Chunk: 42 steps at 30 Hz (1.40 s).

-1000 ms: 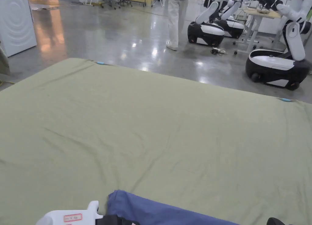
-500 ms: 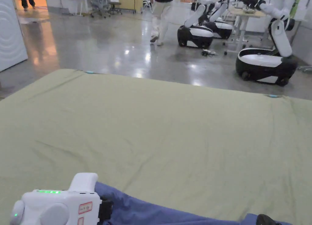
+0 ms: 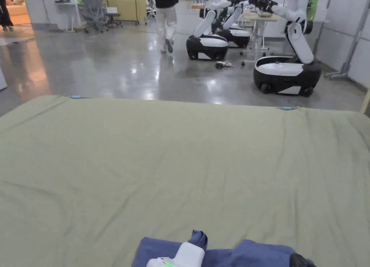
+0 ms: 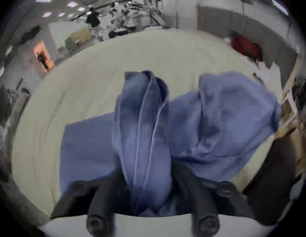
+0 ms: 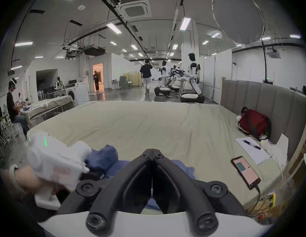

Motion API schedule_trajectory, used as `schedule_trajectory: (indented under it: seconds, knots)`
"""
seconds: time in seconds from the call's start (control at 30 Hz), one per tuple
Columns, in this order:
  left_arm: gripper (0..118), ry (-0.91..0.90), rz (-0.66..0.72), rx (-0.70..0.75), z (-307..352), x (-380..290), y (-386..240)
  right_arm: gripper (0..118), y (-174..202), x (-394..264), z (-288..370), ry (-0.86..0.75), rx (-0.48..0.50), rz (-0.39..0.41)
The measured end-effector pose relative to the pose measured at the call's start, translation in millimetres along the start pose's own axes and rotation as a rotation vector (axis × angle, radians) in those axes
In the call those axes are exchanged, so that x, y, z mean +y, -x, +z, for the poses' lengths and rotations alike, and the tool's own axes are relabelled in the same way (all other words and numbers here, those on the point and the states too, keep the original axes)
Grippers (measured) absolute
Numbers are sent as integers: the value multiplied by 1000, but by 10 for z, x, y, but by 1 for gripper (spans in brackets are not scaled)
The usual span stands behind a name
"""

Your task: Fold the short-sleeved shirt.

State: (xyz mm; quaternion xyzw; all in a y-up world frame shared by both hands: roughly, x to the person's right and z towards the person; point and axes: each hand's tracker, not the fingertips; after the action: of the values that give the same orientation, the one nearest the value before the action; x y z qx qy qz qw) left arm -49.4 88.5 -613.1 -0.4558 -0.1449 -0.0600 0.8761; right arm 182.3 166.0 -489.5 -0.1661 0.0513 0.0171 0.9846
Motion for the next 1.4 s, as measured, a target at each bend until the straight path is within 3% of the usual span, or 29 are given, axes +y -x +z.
schedule_trajectory:
  seconds: [0.03, 0.07, 0.13, 0.2, 0.3, 0.33, 0.37, 0.4, 0.43, 0.47, 0.5, 0.57, 0.7, 0.83, 1.0, 1.03, 1.07, 1.1, 1.13, 1.2, 1.3, 1.4]
  knots:
    - [86, 11, 43, -57, 109, 36, 65, 5, -37, -14, 9, 0, 0, 3]
    - [100, 25, 87, -136, 238, 55, 146, 5, -68, 2, 16, 2, -2, 4]
    - [100, -65, 203, -283, 590, 59, 398, 4, -147, -10, 10, 12, 5, -13]
    - [101, -159, 382, -338, 766, -29, 685, 5, -210, -33, 12, 11, 5, -35]
    - [99, -168, 550, -241, 657, -176, 1006, 5, -271, -69, 13, 17, 9, -54]
    - [87, -129, 582, -180, 547, -185, 1040, 5, -282, -76, 12, 20, 10, -57]
    - [59, -63, 581, -173, 434, -185, 1053, 5, -295, -79, 13, 25, 15, -62]
    - [59, -49, 556, -225, 308, -160, 932, 5, -306, -80, 21, 26, 19, -68]
    - [46, -94, 539, -287, 253, -162, 816, 4, -315, -82, 28, 25, 21, -71]
    - [23, -101, 521, -328, 192, -151, 678, 5, -318, -85, 27, 26, 21, -72]
    - [11, -87, 516, -378, 173, -122, 464, 5, -325, -86, 25, 28, 18, -72]
    - [11, -5, 552, -452, -23, -89, 147, 5, -359, -83, 23, 33, 10, -82]
    - [11, -16, 484, -439, -266, -71, -216, 4, -386, -82, 30, 46, -8, -78]
    - [11, -26, 501, -418, -67, -80, 17, 5, -384, -63, 47, 50, -15, -67]
    - [11, -160, 497, -342, 652, -198, 642, 5, -283, -23, -38, 49, 7, -68]
    - [19, -180, 491, -310, 746, -243, 805, 5, -250, -19, -51, 49, 15, -67]
    - [53, -197, 511, -260, 770, -288, 1064, 5, -209, -16, -63, 48, 21, -62]
    - [107, -186, 553, -220, 816, -330, 1294, 5, -165, -13, -77, 49, 28, -56]
    - [118, -156, 617, -228, 801, -369, 1488, 5, -118, -3, -84, 51, 36, -52]
    - [118, -227, 769, -290, 754, -491, 1870, 5, -31, 3, -112, 60, 54, -52]
    - [118, -71, 954, -577, 453, -587, 2110, 5, 89, -8, -148, 70, 67, -45]
    - [118, 27, 1078, -698, 10, -695, 2109, 5, 173, 13, -126, 74, 74, -45]
